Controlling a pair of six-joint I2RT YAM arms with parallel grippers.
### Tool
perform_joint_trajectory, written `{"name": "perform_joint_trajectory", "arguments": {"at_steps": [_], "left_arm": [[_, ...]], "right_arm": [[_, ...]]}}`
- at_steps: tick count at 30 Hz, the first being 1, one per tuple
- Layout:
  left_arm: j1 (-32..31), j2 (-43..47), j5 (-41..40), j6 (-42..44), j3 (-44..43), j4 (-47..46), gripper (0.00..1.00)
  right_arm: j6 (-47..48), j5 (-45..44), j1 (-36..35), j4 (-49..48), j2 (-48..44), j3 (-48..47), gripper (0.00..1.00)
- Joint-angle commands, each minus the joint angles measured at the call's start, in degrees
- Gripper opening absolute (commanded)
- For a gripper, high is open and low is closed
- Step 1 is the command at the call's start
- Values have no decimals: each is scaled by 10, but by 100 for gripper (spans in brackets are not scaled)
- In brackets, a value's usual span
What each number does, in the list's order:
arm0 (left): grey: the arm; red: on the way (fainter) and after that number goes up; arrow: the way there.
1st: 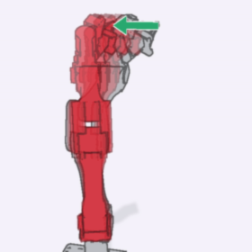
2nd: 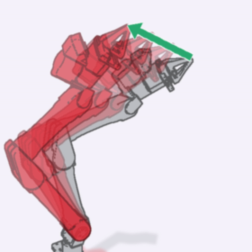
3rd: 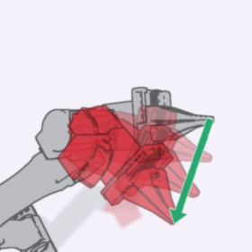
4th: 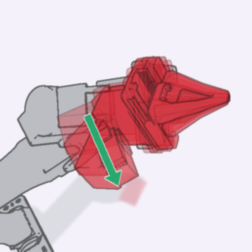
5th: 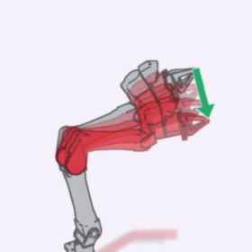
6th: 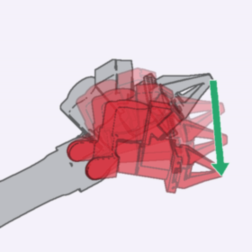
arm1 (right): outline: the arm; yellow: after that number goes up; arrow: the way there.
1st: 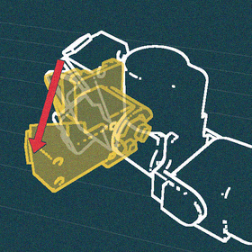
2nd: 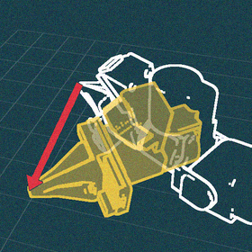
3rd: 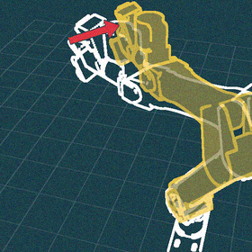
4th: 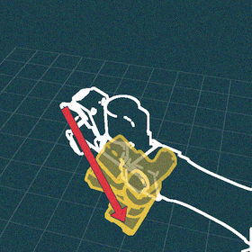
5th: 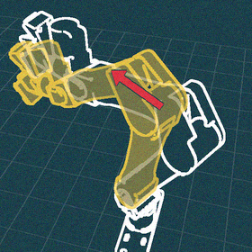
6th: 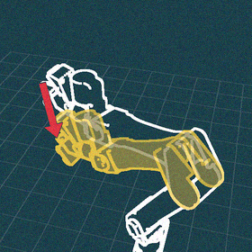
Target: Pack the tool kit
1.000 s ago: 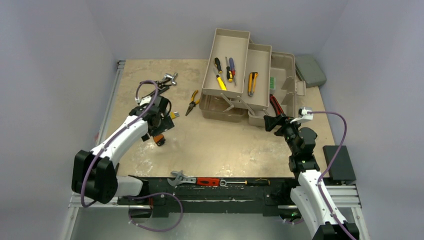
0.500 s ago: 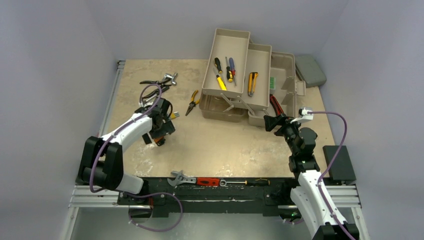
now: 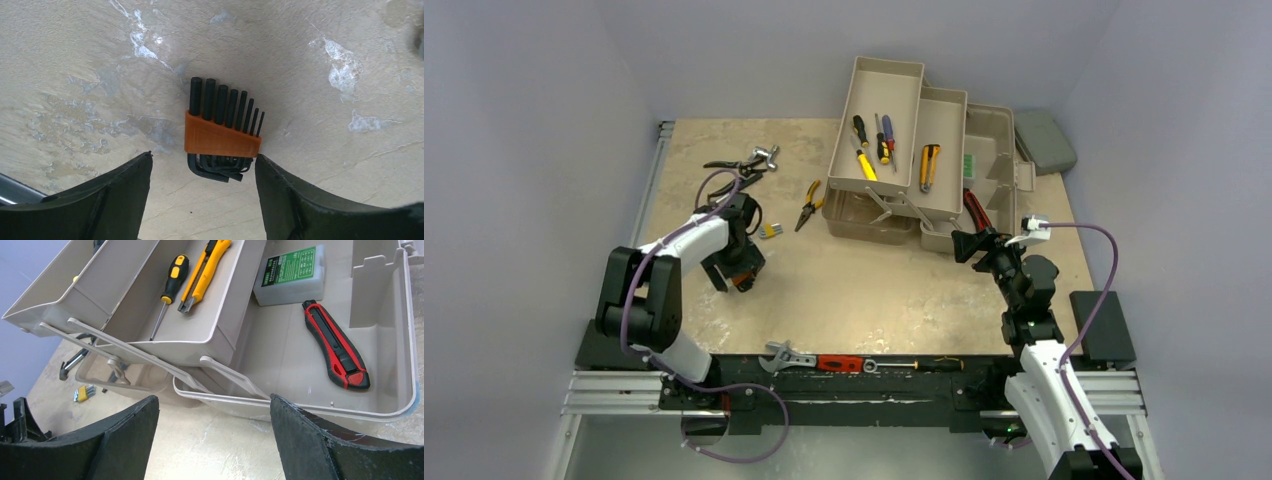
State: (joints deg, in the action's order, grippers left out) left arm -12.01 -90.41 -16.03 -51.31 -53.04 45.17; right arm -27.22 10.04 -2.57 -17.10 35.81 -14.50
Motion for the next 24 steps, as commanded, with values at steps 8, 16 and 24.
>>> {"name": "perform_joint_trajectory", "arguments": {"at_steps": [8,16,24], "left_arm": [[11,-33,19,-37,-51,56,70],[13,-22,32,-26,-35,32,50],[12,-9,48,-13,-21,11,10]], "right_arm": [[4,-5,-1,-5,-16,-5,81],[4,-4,-1,-4,-18,-4,81],[5,-5,-1,-4,-19,-4,81]]}}
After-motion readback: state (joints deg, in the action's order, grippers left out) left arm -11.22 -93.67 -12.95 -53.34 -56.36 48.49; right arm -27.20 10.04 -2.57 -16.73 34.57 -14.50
